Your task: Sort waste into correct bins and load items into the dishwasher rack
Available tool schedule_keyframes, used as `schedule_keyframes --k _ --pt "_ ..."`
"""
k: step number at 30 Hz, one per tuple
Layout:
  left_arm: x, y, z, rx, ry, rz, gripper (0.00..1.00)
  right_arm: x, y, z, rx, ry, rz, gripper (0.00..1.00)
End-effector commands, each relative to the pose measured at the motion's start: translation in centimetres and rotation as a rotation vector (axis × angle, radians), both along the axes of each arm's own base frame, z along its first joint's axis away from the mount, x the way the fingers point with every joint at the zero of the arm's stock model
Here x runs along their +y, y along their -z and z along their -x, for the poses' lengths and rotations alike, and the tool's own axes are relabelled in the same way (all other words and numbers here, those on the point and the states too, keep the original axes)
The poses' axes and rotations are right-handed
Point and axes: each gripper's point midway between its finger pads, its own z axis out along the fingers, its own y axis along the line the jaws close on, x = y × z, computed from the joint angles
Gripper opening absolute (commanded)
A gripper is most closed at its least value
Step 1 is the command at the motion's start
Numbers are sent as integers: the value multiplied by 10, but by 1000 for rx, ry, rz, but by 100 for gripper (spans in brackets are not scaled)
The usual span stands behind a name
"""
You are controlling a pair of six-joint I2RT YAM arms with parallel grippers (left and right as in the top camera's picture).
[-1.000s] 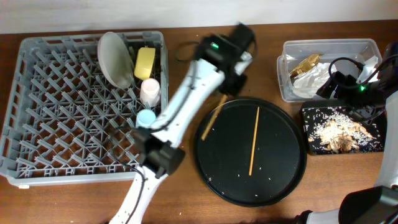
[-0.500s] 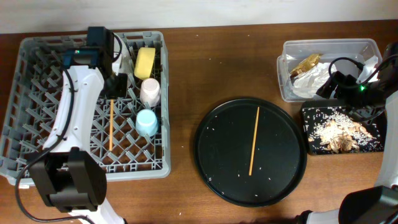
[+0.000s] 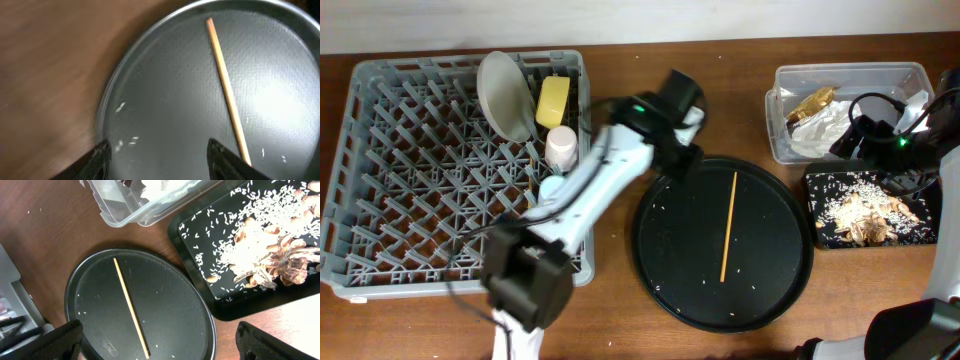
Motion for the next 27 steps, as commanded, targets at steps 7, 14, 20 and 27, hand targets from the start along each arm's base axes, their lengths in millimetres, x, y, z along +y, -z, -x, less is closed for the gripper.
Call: schedule_keyframes --k 7,14,20,27 --pt "-86 113 55 24 173 -124 57 -2 2 3 20 -6 14 98" --pt "-93 138 74 -13 266 -218 25 1 4 10 50 -7 1 98" --pt "-84 113 58 -14 233 -245 1 1 4 10 50 -7 2 98" --pt "90 -122 -74 -204 -226 -161 0 1 4 10 49 -7 1 98"
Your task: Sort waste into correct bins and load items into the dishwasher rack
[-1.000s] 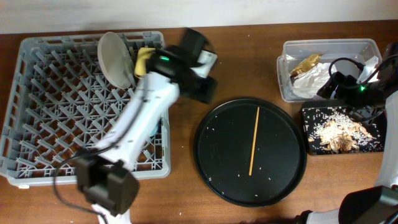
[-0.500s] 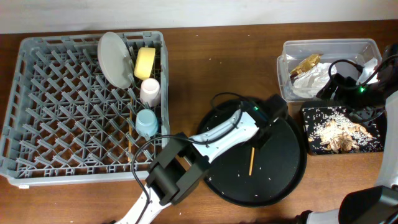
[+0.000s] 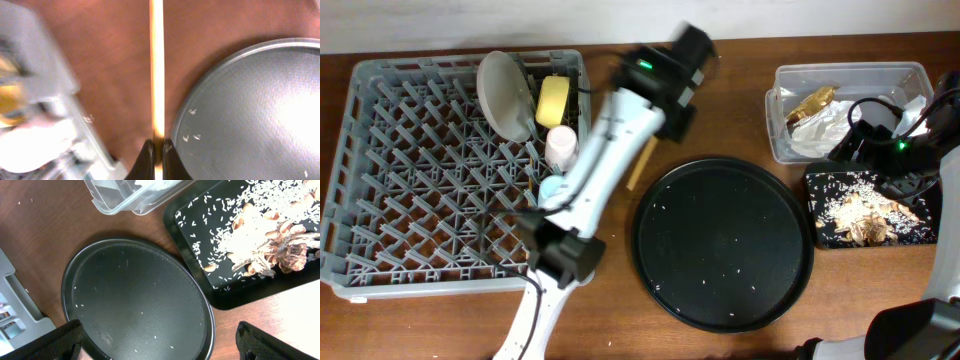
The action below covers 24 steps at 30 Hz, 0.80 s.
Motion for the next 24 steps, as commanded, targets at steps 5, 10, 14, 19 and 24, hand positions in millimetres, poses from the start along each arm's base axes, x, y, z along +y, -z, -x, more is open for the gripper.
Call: schedule_keyframes --k 5,10,14,19,24 --pt "188 -119 -18 -166 -367 81 0 -2 1 0 2 -8 14 99" --pt "276 2 -8 120 -605 -77 1 -3 1 -2 -7 -8 18 99" --pt "280 45 -22 103 -567 -105 15 -3 1 -2 -5 -8 17 98" --pt "288 33 -23 73 -579 -143 93 -2 1 0 -3 -34 23 98" --pt "272 -77 -10 -110 -558 28 99 0 -61 36 -79 -95 159 98"
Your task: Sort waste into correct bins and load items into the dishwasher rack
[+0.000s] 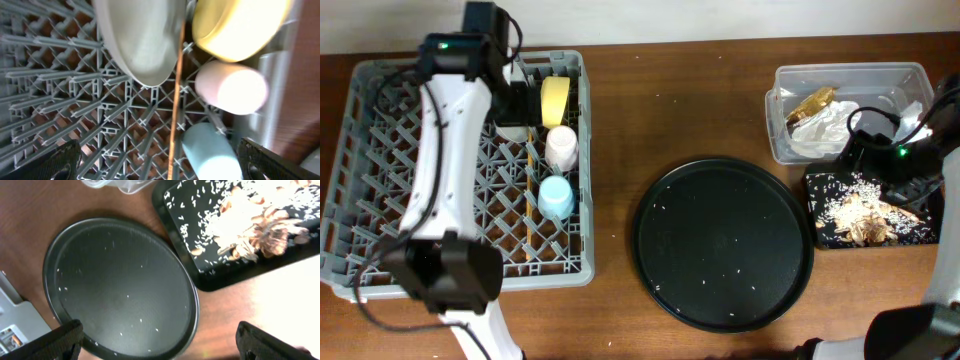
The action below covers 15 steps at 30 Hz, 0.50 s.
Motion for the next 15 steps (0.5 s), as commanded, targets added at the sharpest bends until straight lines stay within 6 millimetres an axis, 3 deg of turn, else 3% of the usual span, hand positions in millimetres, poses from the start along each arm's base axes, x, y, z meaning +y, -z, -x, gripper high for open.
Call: schedule_keyframes --k 1,3,4,6,8,10,12,15 --pt "-8 -41 7 -105 19 54 99 10 -77 22 -229 -88 125 98" --pt "-9 -39 7 -102 19 54 99 62 -136 49 -516 -252 54 98" --pt "-8 -40 7 -103 19 54 99 79 -154 63 -594 -251 14 98" --pt "-8 -39 7 -102 19 54 99 91 -172 90 -682 -253 54 98" --pt "-9 -40 7 -103 19 54 99 93 -175 117 -708 -334 191 98" --pt "-8 -40 7 -103 19 54 99 105 -182 123 -773 -423 220 98" --pt "-8 -40 7 -103 19 54 99 123 -180 103 -905 -566 254 98" --pt "-8 -40 7 -103 19 54 99 143 -130 74 -1105 -670 296 98"
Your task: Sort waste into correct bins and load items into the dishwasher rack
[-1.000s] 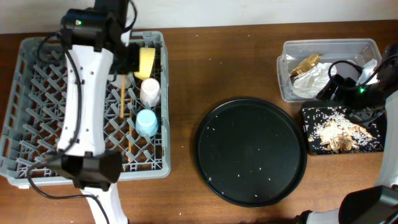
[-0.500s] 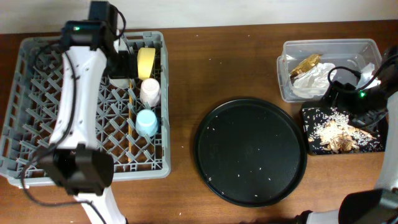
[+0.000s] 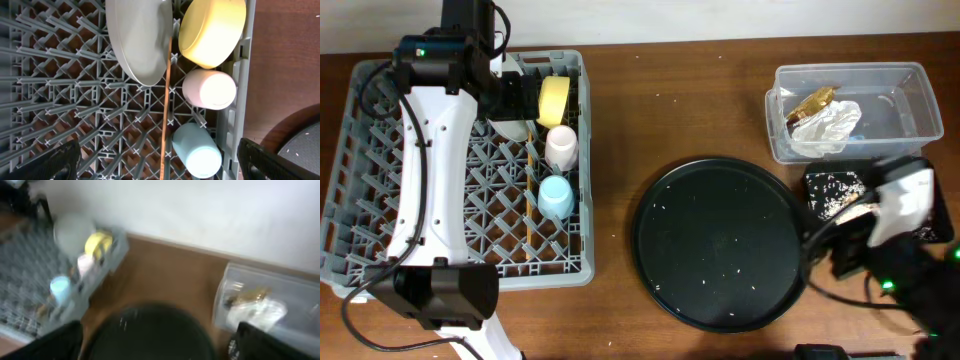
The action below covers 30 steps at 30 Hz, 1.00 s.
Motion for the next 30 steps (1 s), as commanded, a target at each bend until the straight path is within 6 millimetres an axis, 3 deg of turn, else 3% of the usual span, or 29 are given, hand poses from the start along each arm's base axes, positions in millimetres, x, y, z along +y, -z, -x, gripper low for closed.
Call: schedule_keyframes --k 1,2,5,7,11,24,25,26,28,30 --pt "-1 0 -1 -1 4 4 99 15 54 -11 -103 -60 8 98" --pt "-1 0 -1 -1 4 4 99 23 76 -14 -152 -86 -10 98" --pt "-1 0 -1 -1 4 4 99 27 117 -18 -261 -52 -161 98" --pt "-1 0 -1 -1 4 4 99 15 148 -19 -285 43 -220 98" --pt "-1 0 -1 -1 4 4 99 -14 218 -28 -259 219 -175 98" --pt "-1 0 -1 -1 4 4 99 -17 218 -28 -281 233 -172 98" --pt "0 -10 -6 -51 2 -4 99 -17 218 -28 -281 233 -172 99" --pt "-8 -33 -25 -188 27 36 99 -17 218 -28 -280 233 -172 98" --pt "-25 -72 -40 -394 124 81 99 -17 218 -28 -281 233 -172 98" --pt "-25 -92 -27 -524 165 54 99 -17 218 -28 -280 233 -172 98"
